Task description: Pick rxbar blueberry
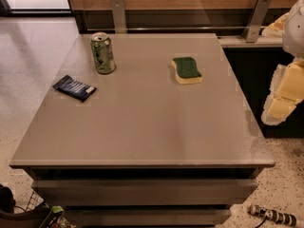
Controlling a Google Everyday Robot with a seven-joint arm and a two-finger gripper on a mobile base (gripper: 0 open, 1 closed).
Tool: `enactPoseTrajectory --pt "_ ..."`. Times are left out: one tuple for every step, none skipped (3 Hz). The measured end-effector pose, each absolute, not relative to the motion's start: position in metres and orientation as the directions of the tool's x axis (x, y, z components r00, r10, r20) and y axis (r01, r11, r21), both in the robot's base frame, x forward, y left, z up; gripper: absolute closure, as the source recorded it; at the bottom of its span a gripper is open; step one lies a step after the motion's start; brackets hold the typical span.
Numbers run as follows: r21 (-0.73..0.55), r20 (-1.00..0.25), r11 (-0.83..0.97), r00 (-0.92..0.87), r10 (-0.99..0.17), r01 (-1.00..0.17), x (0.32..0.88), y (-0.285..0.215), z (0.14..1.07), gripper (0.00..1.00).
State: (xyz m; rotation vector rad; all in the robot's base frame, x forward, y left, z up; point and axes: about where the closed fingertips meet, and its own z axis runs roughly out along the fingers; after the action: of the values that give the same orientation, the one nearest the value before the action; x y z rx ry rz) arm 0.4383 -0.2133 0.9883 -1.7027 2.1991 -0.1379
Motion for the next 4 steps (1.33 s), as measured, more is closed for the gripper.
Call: enactPoseTrajectory --pt "-0.289 -0.217 0.271 -0.213 -0.953 -0.918 0.438 -0.213 0.988 0.0" --pt "-0.301 -0.292 0.285 -0.196 -0.936 -0.91 0.447 -0.193 0.983 0.0" --pt "-0.315 -0.426 0.317 -0.165 -0.889 -0.895 0.465 -0.156 0.973 0.0" --pt "-0.282 -0.625 0.376 -0.128 -0.77 -0.883 0.482 -0.101 0.956 0.0"
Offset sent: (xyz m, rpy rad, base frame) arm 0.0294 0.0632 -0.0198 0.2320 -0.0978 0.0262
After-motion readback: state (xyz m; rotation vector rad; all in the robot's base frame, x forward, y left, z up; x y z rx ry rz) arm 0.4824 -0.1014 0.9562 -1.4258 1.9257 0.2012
